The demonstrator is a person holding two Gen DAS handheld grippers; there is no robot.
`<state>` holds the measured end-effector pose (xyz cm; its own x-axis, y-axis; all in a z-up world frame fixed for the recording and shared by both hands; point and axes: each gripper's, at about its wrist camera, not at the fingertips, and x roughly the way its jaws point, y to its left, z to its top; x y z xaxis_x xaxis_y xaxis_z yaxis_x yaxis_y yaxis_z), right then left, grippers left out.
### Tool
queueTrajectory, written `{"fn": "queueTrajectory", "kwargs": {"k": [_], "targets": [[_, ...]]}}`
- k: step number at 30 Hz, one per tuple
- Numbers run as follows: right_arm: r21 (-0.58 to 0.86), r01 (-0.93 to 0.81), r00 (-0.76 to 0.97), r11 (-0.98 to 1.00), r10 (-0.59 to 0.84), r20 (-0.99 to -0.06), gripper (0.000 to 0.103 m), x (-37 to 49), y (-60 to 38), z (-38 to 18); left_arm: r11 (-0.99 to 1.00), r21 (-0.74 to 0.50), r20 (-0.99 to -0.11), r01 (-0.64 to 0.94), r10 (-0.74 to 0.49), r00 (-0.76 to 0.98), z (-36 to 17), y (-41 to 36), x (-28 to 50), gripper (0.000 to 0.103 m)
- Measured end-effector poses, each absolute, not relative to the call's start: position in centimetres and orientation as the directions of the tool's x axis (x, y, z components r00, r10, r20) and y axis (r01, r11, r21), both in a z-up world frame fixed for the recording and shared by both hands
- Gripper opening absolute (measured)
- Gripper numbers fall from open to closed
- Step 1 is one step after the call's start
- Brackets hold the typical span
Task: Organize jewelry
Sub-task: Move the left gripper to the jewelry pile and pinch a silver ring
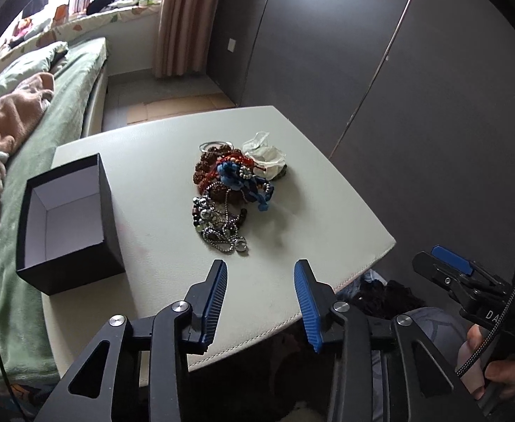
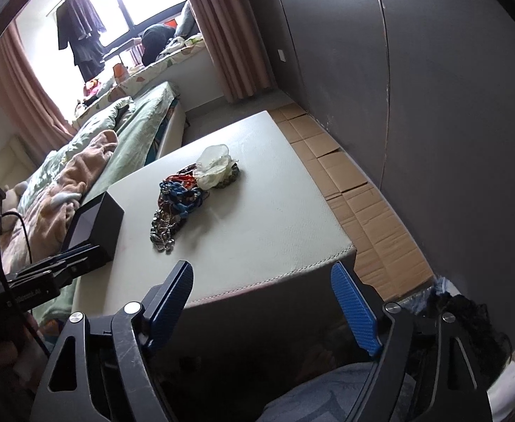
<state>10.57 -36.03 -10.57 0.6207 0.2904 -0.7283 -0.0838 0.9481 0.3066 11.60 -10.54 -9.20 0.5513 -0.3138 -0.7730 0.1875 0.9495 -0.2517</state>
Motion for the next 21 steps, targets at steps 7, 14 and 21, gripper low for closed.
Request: {"fn": "queueTrajectory", "kwargs": {"k": [7,14,21], "targets": [[0.316,-0.062,0.564,0.947,0.294,-0.771,0.068,12.8,-36.1,-12.1,0.949,-0.268,-0.815,0.168,-0.316,0.486,-12.2,-11.1,14.5,0.034],[0.368,-0.032,0.545,0.929,0.325,-0.773,0.068,15.2,-36.6,-13.1,0.952,-0.288,-0.853,0.102,-0.304,0.424,-15.8,-11.1,17.1,0.033],[0.422,-0.008,0.544,0.907,0.358,-0.759,0.068,16.3,-36.7,-13.4,0.972,-0.191,-0.868,0.135,-0.232,0.439,-16.0,-12.8,18.1,0.030]]}}
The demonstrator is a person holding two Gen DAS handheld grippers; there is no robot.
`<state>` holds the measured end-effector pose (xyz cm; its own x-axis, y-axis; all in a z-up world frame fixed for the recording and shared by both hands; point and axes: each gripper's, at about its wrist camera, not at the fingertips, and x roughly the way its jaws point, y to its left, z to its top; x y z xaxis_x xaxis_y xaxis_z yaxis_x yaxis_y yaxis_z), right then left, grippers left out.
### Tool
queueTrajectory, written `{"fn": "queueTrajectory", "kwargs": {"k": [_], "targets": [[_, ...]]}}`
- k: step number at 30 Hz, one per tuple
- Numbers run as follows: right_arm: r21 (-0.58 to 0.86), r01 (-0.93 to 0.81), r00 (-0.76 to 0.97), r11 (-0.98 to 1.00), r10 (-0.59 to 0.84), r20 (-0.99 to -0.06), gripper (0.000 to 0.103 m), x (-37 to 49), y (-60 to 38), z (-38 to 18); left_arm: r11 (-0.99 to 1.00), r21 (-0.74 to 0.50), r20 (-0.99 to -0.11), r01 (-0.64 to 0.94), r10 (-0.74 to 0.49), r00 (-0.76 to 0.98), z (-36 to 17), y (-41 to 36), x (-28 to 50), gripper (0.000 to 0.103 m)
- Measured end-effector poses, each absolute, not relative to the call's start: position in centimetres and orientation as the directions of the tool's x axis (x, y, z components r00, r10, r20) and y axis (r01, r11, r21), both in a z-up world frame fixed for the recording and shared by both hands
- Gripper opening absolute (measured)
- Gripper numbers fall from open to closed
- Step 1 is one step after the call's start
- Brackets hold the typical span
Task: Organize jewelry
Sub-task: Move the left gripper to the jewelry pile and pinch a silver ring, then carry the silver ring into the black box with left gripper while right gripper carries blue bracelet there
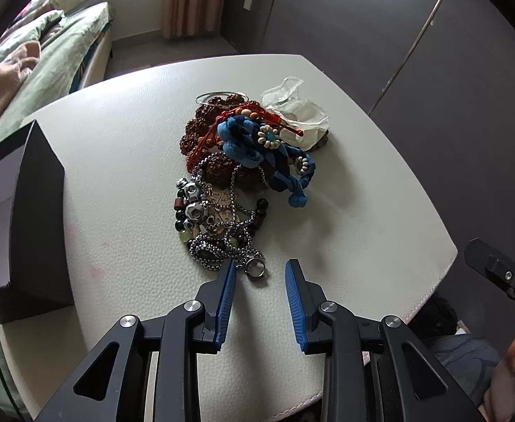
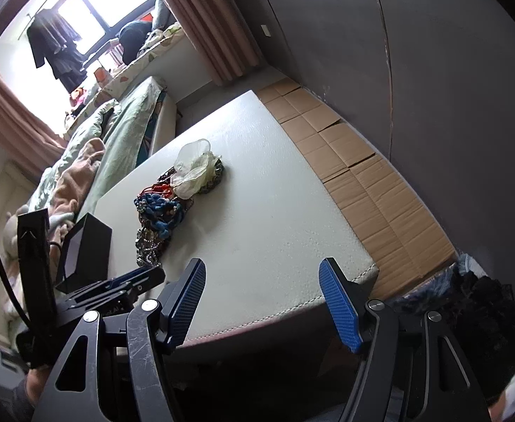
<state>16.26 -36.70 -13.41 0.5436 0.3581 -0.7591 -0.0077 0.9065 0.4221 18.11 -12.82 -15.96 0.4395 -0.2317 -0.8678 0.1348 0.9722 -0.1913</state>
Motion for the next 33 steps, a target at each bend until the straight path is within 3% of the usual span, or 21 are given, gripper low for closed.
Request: {"fn": "queueTrajectory", "kwargs": {"k": [5,9,17,33], "targets": [[0.450,0.012,0.542,0.893,0.372,-0.753,0.068,16.9,-36.8,-13.7,0.978,-0.126,-0.872,0.165,-0.188,0.451,-16.1,-13.6,18.5,0.029],[0.449,0.018,0.542,0.893,0.369,-0.755,0.068,17.3,-36.6,-13.9,0.982,-0.067,-0.882,0.177,-0.141,0.449,-16.1,-13.8,18.6,0.012],[0.452,-0.009,0.527,0.892,0.388,-0.756,0.068,18.1,-35.8,-14.4,0.967,-0.217,-0.865,0.130,-0.252,0.434,-14.7,-10.5,18.0,0.012],[0.431,-0.211,0.496,0.877,0.476,-0.726,0.068,21.5,-28.7,-12.3,0.970,-0.238,-0.782,0.055,-0.225,0.581,-7.2,-3.6,16.2,0.012]]}}
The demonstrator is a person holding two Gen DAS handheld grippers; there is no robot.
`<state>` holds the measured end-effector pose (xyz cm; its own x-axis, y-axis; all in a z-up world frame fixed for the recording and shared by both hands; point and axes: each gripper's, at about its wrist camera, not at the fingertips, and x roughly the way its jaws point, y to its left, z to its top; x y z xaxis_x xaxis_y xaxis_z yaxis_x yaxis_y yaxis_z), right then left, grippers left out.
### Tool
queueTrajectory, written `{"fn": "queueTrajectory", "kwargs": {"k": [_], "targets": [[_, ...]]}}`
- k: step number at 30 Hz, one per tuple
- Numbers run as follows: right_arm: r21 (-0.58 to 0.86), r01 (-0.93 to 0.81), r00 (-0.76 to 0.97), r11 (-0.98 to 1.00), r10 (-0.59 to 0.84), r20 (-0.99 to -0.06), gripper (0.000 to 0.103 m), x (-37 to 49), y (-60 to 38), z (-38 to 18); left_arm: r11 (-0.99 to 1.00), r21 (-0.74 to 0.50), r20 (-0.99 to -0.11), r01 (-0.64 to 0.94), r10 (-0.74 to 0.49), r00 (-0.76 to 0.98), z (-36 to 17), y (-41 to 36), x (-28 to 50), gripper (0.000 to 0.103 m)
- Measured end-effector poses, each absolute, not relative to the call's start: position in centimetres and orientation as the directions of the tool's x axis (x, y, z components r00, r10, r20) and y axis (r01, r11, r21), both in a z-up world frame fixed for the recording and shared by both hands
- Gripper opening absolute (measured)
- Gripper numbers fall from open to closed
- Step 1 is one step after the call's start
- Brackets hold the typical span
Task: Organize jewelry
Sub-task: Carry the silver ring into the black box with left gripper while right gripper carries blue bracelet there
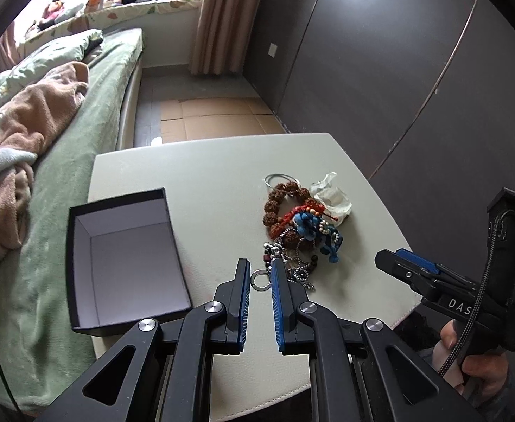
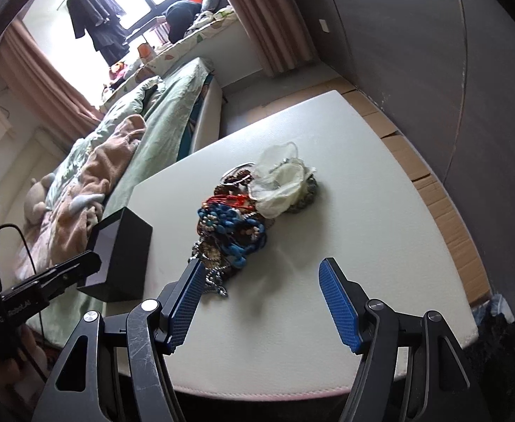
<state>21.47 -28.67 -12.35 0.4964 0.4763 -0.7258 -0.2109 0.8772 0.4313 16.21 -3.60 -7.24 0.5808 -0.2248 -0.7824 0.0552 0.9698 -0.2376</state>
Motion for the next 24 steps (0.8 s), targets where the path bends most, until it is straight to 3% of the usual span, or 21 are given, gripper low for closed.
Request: {"fn": "queueTrajectory", "kwargs": {"k": [11,13,14,15,24], "targets": [[0.347,-0.304,0.439,0.887,0.454,-0.775,0.066,25.1,-22.3,-13.1,0.978,-0.208,-0.769,-0.034,-0.142,0.623,-4.9,2.8,15.2,0.012],[0.341,-0.323,0.423,0.883,0.457,-0.782,0.049,25.6,-21.6,-13.6,0.976,-0.209,-0.768,-0.053,-0.130,0.628,-4.7,3.9,15.0,0.012],[0.341,-0.327,0.402,0.882,0.456,-0.794,0.027,25.9,-21.2,-14.1,0.975,-0.212,-0.766,-0.061,-0.127,0.630,-4.6,4.5,14.9,0.012],[0.346,-0.327,0.377,0.879,0.457,-0.805,0.011,26.1,-21.1,-14.5,0.974,-0.215,-0.765,-0.069,-0.124,0.633,-4.6,5.0,14.8,0.012],[0.454,-0.388,0.391,0.802,0.589,-0.707,0.011,23.6,-21.5,-9.8,0.960,-0.271,-0.758,-0.066,-0.170,0.629,-5.4,7.4,16.1,0.012]]}}
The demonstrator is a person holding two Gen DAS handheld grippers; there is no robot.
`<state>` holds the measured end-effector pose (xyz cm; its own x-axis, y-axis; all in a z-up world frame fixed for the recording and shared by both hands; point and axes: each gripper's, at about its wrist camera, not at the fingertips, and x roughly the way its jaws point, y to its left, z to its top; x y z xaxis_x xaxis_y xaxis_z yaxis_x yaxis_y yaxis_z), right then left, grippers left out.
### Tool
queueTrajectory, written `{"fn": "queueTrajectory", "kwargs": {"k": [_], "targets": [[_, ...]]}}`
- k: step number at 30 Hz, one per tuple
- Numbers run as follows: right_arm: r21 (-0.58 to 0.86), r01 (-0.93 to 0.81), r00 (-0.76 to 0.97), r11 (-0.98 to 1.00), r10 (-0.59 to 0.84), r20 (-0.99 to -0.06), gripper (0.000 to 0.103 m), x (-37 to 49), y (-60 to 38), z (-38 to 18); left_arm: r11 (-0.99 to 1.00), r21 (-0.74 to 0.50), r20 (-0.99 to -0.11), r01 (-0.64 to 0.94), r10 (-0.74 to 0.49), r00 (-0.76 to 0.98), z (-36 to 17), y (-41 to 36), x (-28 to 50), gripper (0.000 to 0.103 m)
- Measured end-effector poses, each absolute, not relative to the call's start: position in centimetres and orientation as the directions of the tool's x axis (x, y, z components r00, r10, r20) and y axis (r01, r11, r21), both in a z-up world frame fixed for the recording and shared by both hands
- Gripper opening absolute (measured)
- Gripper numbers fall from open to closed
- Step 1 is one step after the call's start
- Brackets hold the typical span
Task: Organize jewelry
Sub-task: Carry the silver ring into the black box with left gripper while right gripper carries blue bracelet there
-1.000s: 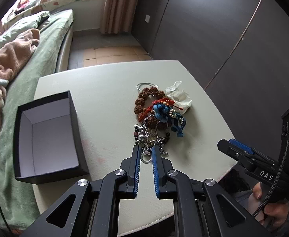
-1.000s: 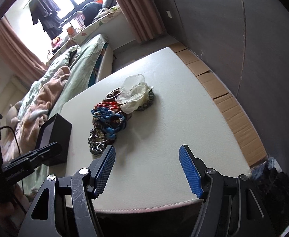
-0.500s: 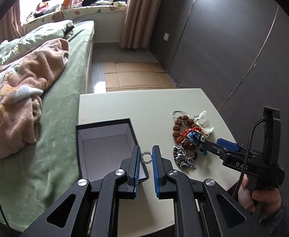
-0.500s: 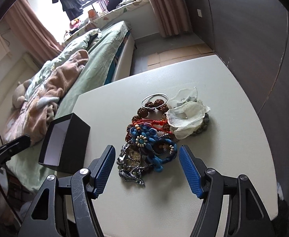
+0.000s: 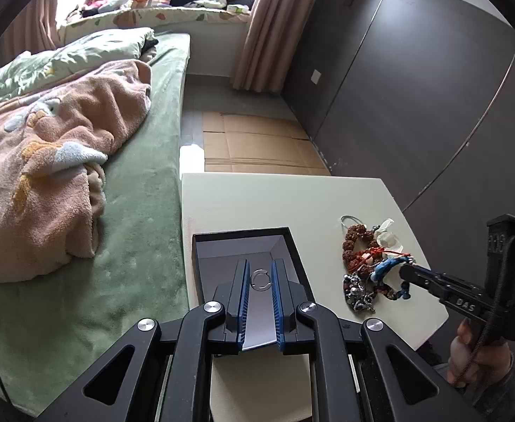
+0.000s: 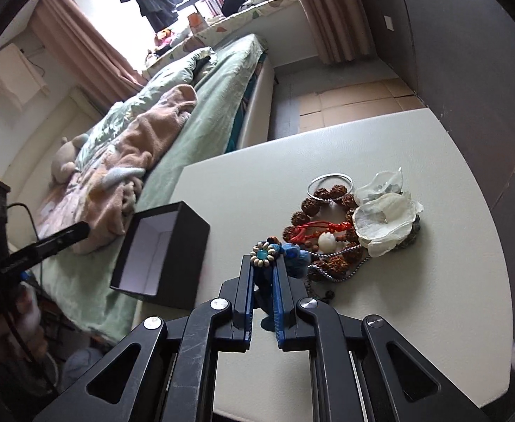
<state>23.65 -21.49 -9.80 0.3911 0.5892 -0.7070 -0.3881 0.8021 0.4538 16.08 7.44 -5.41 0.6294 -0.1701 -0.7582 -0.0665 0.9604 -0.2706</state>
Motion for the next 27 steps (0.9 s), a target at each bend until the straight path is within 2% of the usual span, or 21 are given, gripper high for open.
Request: {"fn": "queueTrajectory", "kwargs": {"k": [5,7,8,9,10,11,12,16,25,26,27], "targets": [[0.484,-0.397,0.397,0.780,0.621,-0.675,0.011,22.8,-21.1,-7.4,0.945,-0.326,-0.755,-0.025,-0.244,0.609,-5.9,7.2,17.5,0.014],[0.482,-0.410,0.396,0.774,0.627,-0.671,0.011,22.5,-20.3,-6.6,0.931,-0.362,-0.774,-0.040,-0.276,0.571,-6.6,7.5,18.3,0.018],[0.480,-0.420,0.395,0.771,0.631,-0.668,0.011,22.4,-19.9,-6.1,0.926,-0.374,-0.776,-0.052,-0.282,0.564,-6.8,7.8,18.5,0.031],[0.478,-0.428,0.393,0.767,0.635,-0.665,0.011,22.3,-19.5,-5.8,0.923,-0.381,-0.774,-0.061,-0.282,0.566,-6.9,8.0,18.5,0.053],[0.480,-0.437,0.390,0.761,0.641,-0.661,0.011,22.2,-19.2,-5.5,0.920,-0.385,-0.768,-0.068,-0.279,0.576,-6.9,8.4,18.3,0.065],[0.483,-0.444,0.387,0.755,0.648,-0.656,0.011,22.2,-18.7,-5.2,0.919,-0.386,-0.761,-0.075,-0.272,0.589,-6.8,8.7,18.1,0.084],[0.486,-0.450,0.383,0.749,0.654,-0.652,0.011,22.2,-18.2,-5.0,0.918,-0.387,-0.753,-0.088,-0.260,0.604,-6.6,9.2,17.8,0.091],[0.491,-0.477,0.360,0.729,0.671,-0.648,0.011,22.3,-16.1,-4.4,0.904,-0.407,-0.743,-0.134,-0.242,0.624,-6.4,11.0,16.7,0.091],[0.535,-0.538,0.275,0.652,0.736,-0.619,0.012,22.9,-11.0,-3.9,0.903,-0.367,-0.757,-0.221,-0.152,0.636,-5.9,14.2,14.2,0.091],[0.551,-0.543,0.257,0.633,0.750,-0.609,0.013,23.2,-10.4,-4.0,0.901,-0.367,-0.757,-0.230,-0.146,0.636,-5.8,14.4,14.1,0.091],[0.568,-0.536,0.236,0.625,0.757,-0.610,0.021,23.5,-9.8,-4.2,0.899,-0.366,-0.759,-0.240,-0.139,0.636,-5.8,14.5,14.0,0.091]]}}
